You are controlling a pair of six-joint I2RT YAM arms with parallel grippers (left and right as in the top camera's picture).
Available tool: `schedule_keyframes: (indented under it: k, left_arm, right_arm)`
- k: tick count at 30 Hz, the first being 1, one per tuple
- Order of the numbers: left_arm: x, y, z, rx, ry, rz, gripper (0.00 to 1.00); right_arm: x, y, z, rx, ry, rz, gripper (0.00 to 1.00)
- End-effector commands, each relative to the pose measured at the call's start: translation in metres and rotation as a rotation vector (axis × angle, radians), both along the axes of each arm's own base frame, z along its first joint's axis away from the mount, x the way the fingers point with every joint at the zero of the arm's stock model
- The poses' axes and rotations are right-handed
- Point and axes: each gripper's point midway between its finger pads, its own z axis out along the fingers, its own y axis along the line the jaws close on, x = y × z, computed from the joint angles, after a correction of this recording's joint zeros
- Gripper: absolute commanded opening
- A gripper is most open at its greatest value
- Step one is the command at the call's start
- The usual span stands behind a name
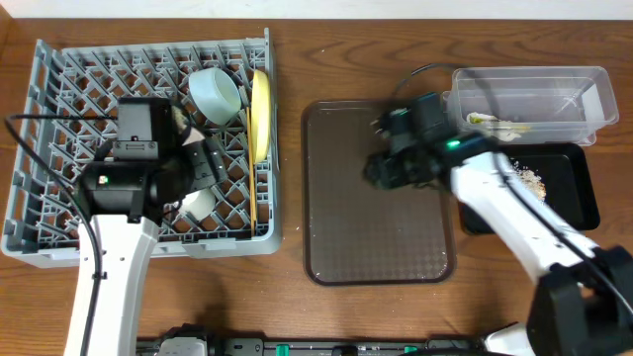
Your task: Sort waste into correct bins and load items into the dishwasher rack
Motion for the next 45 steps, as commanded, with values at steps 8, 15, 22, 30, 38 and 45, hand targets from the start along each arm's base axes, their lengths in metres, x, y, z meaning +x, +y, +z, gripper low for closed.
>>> schedule_keyframes:
  k: [8, 15, 22, 30, 38, 45]
  left_arm:
    - [-0.057, -0.03, -0.021, 0.017, 0.228, -0.18, 0.89]
    - [-0.083, -0.02, 0.001, 0.054, 0.052, -0.179, 0.89]
    - [-0.118, -0.017, 0.033, 0.039, -0.356, -0.21, 0.94]
    - [-0.15, -0.011, 0.058, 0.019, -0.573, -0.198, 0.95]
    - [-0.153, -0.01, 0.059, 0.018, -0.582, -0.197, 0.95]
    - [-0.153, -0.01, 0.059, 0.018, -0.583, -0.197, 0.95]
  right_arm:
    - [-0.018, -0.093, 0.048, -0.177, -0.048, -0.253, 0.88]
    - [-0.044, -0.116, 0.101, -0.121, -0.186, -0.334, 0.98]
    - [-0.075, -0.129, 0.122, -0.105, -0.388, -0.358, 0.99]
    - [-0.115, -0.142, 0.112, -0.152, -0.354, -0.375, 0.99]
    - [-0.124, -0.143, 0.104, -0.168, -0.309, -0.37, 0.99]
    - [-0.124, -0.143, 0.103, -0.17, -0.304, -0.369, 0.99]
